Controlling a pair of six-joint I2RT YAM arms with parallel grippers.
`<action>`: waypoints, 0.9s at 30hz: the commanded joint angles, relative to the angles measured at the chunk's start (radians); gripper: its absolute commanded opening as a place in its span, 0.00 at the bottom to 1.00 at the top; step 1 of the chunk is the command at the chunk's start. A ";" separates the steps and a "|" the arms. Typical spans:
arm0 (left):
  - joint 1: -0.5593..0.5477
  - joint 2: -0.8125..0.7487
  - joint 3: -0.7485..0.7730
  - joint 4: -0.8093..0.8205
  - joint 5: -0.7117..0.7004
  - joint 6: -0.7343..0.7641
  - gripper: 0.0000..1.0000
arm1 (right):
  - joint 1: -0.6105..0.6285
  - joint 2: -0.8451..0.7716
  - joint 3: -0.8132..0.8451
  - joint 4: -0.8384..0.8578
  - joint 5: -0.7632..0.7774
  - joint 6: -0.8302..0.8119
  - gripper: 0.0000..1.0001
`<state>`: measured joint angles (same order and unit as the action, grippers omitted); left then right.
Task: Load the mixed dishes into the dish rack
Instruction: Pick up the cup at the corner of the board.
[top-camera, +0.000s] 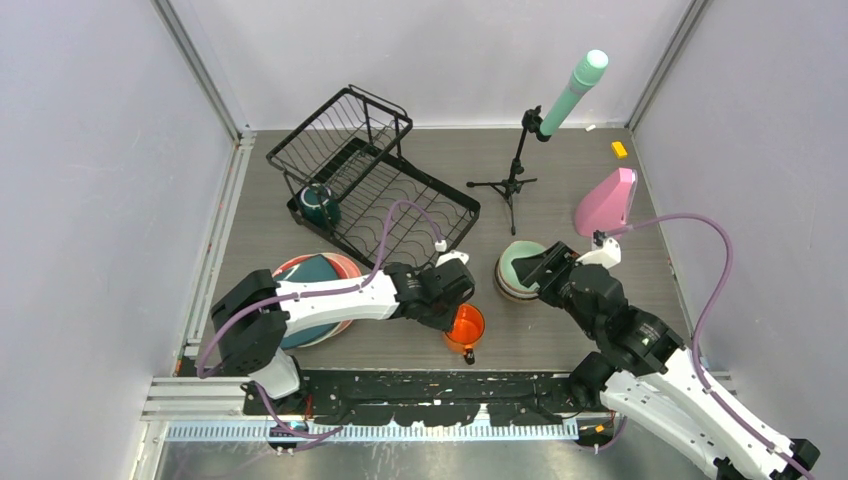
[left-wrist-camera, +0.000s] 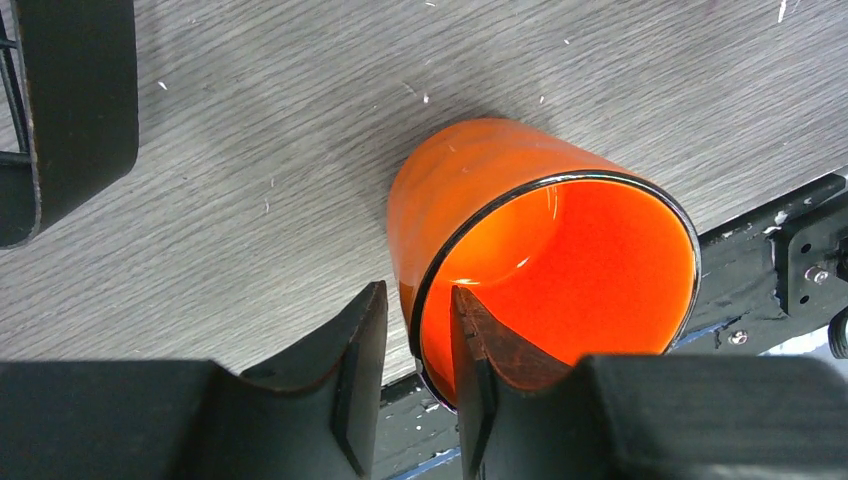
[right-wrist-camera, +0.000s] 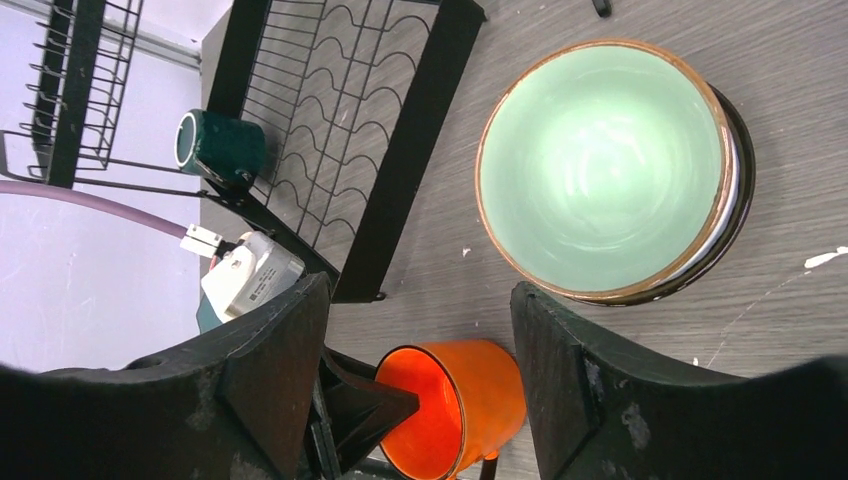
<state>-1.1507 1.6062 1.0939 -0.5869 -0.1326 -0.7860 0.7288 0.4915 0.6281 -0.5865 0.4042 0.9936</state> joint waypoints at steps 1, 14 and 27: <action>-0.004 -0.022 -0.001 -0.008 -0.018 -0.007 0.30 | -0.003 0.021 -0.001 0.000 0.002 0.045 0.72; -0.004 -0.083 -0.029 0.019 -0.055 0.010 0.00 | -0.003 0.080 0.021 0.001 0.022 0.022 0.73; 0.001 -0.220 -0.088 0.087 -0.086 0.055 0.00 | -0.003 0.133 0.031 0.025 -0.030 0.013 0.79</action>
<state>-1.1511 1.4616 1.0035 -0.5793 -0.1928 -0.7544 0.7288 0.6090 0.6228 -0.6075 0.3908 1.0157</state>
